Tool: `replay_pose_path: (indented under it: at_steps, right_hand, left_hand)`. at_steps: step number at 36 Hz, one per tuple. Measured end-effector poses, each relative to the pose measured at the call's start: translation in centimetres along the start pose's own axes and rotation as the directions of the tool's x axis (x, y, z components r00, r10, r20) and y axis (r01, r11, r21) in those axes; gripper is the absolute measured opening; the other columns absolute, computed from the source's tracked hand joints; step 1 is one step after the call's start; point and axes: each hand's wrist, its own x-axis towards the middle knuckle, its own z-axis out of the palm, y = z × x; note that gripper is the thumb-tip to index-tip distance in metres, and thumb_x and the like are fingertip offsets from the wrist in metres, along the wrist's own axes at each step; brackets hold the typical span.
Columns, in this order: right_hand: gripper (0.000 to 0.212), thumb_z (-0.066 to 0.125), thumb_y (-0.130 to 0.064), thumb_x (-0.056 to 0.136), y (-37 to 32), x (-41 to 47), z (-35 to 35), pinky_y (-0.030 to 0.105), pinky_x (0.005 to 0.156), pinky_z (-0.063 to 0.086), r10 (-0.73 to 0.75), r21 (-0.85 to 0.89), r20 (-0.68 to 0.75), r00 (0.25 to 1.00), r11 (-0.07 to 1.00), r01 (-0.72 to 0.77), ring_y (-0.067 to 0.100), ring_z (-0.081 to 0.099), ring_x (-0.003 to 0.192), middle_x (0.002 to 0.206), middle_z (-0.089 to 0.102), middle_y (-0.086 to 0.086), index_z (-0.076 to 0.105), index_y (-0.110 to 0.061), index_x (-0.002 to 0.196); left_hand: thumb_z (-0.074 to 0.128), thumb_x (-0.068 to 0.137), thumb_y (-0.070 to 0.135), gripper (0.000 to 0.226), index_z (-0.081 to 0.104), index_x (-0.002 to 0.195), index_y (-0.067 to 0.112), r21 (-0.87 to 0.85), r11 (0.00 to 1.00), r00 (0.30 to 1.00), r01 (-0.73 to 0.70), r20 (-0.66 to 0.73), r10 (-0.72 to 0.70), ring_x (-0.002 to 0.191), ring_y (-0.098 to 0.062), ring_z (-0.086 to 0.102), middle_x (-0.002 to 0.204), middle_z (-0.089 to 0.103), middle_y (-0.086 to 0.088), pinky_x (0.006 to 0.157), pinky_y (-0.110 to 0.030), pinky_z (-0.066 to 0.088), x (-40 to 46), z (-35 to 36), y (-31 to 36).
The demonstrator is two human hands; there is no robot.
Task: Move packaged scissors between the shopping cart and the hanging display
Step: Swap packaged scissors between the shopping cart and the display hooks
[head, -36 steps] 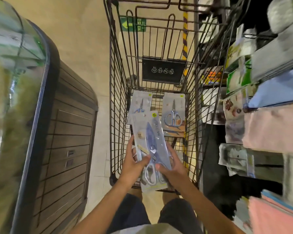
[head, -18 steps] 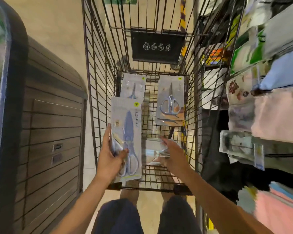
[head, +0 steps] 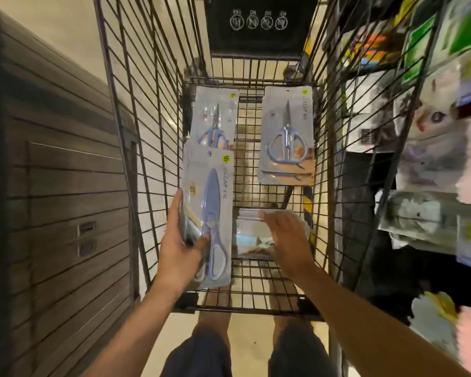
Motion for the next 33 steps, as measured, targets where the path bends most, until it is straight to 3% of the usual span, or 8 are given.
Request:
replay_pose_path:
  at_steps: [4, 13, 15, 18, 21, 23, 30, 33]
  right_hand:
    - [0.093, 0.076, -0.043, 0.083, 0.3, 0.0, -1.0, 0.044, 0.103, 0.049, -0.048, 0.014, 0.197, 0.979, 0.999, 0.046, 0.023, 0.053, 0.129, 0.144, 0.055, -0.003, 0.015, -0.046, 0.153]
    - [0.083, 0.062, -0.029, 0.095, -1.9, -1.9, -6.0, 0.039, 0.084, 0.056, -0.052, -0.011, 0.266, 0.963, 0.998, 0.057, 0.028, 0.067, 0.103, 0.119, 0.069, 0.008, 0.008, -0.054, 0.153]
    - [0.07, 0.05, -0.047, 0.095, -2.7, -2.9, -7.9, 0.034, 0.079, 0.056, -0.029, 0.016, 0.204, 0.979, 1.0, 0.026, 0.026, 0.068, 0.097, 0.119, 0.07, 0.004, 0.011, -0.053, 0.153]
    - [0.073, 0.023, -0.084, 0.082, -3.7, -4.9, -10.6, 0.031, 0.079, 0.056, 0.03, 0.208, 0.134, 0.991, 0.976, -0.058, 0.022, 0.069, 0.096, 0.121, 0.068, -0.004, 0.018, -0.059, 0.151]
    - [0.074, 0.066, -0.042, 0.092, -4.7, -6.3, -14.3, 0.007, 0.083, 0.048, 0.117, 0.337, 0.083, 0.99, 0.931, -0.138, 0.015, 0.065, 0.114, 0.139, 0.059, -0.011, 0.022, -0.062, 0.148]
    - [0.08, 0.073, -0.02, 0.091, -5.6, -7.2, -17.2, -0.004, 0.084, 0.035, 0.141, 0.429, 0.037, 0.989, 0.892, -0.143, 0.011, 0.057, 0.124, 0.143, 0.055, -0.013, 0.029, -0.048, 0.152]
    - [0.085, 0.077, -0.003, 0.086, -8.8, -10.0, -25.3, 0.006, 0.106, 0.033, 0.167, 0.732, -0.121, 0.979, 0.681, -0.026, -0.001, 0.035, 0.14, 0.154, 0.036, -0.016, 0.033, -0.028, 0.154]
    - [0.083, 0.075, -0.001, 0.085, -9.5, -11.2, -27.6, -0.001, 0.096, 0.037, 0.141, 0.766, -0.183, 0.973, 0.64, 0.051, -0.024, 0.042, 0.123, 0.142, 0.043, -0.024, 0.034, -0.027, 0.152]
  left_hand:
    - [0.071, 0.086, -0.004, 0.098, 0.021, 0.155, 0.044, 0.019, 1.0, 1.0, -0.006, 0.002, 0.006, 0.141, -0.005, 0.041, 0.151, 0.041, 0.02, 0.101, -0.014, 0.046, -0.2, 0.0, -0.5]
    - [0.069, 0.087, -0.007, 0.096, 0.022, 0.155, 0.042, 0.035, 0.999, 0.999, -0.038, -0.001, 0.038, 0.14, -0.009, 0.044, 0.154, 0.043, 0.013, 0.108, -0.027, 0.045, -2.3, -1.6, 2.4]
    - [0.067, 0.088, -0.009, 0.097, 0.022, 0.155, 0.044, 0.028, 0.999, 0.999, -0.037, -0.003, 0.037, 0.14, -0.012, 0.044, 0.155, 0.042, 0.012, 0.11, -0.038, 0.045, -3.1, -2.1, 4.0]
    - [0.065, 0.088, -0.011, 0.094, 0.023, 0.156, 0.038, 0.037, 0.997, 0.997, -0.073, -0.013, 0.074, 0.139, -0.009, 0.041, 0.155, 0.039, 0.011, 0.104, -0.018, 0.046, -4.7, -2.6, 7.2]
    - [0.066, 0.088, -0.009, 0.092, 0.023, 0.155, 0.037, 0.07, 0.991, 0.993, -0.115, -0.033, 0.117, 0.141, -0.006, 0.034, 0.154, 0.031, 0.018, 0.107, -0.013, 0.039, -6.2, -3.2, 10.0]
    - [0.068, 0.089, -0.005, 0.093, 0.021, 0.157, 0.037, 0.079, 0.987, 0.989, -0.139, -0.034, 0.142, 0.145, -0.012, 0.033, 0.16, 0.029, 0.016, 0.114, -0.03, 0.038, -7.2, -3.7, 11.6]
    - [0.072, 0.088, 0.002, 0.093, 0.02, 0.156, 0.041, 0.034, 0.967, 0.961, -0.252, -0.11, 0.255, 0.15, -0.017, 0.029, 0.163, 0.028, 0.011, 0.118, -0.055, 0.034, -11.2, -4.7, 17.8]
    - [0.073, 0.087, 0.002, 0.096, 0.02, 0.156, 0.04, 0.015, 0.961, 0.952, -0.275, -0.138, 0.274, 0.148, -0.017, 0.031, 0.163, 0.028, 0.01, 0.115, -0.052, 0.039, -12.6, -5.0, 19.5]
